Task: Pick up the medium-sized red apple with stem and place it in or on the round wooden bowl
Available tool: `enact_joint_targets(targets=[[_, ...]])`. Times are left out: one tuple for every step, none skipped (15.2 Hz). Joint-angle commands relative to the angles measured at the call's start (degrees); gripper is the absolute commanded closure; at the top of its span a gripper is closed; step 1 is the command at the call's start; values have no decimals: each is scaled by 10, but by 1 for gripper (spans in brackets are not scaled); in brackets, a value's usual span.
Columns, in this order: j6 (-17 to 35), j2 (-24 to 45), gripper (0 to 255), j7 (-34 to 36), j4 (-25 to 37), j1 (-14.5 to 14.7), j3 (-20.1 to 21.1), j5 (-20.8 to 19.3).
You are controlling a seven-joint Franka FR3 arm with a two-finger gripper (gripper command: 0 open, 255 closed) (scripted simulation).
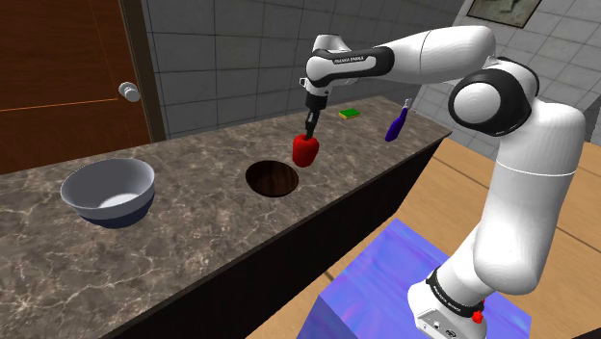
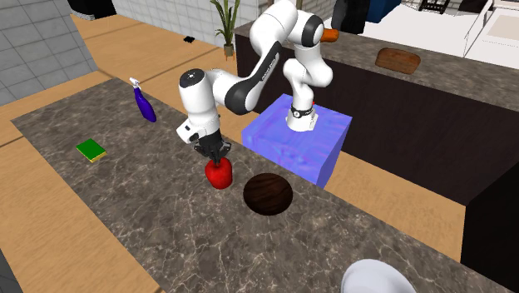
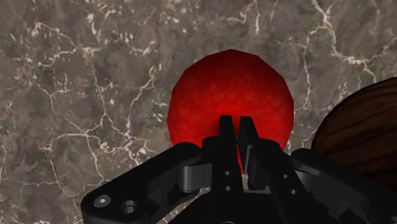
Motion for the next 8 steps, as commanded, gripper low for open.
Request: enact_joint_targets(targets=[[0,0,255,0,0,0,0,0],[0,0,255,0,0,0,0,0],[0,0,255,0,0,0,0,0],[0,0,255,0,0,0,0,0],[-7,-2,255,0,5,0,0,0],[-14,-4,255,1,10,0,0,-1],[-21,-5,255,1,15,0,-1,-1],[-28,-7,255,1,20,0,-1,-2]])
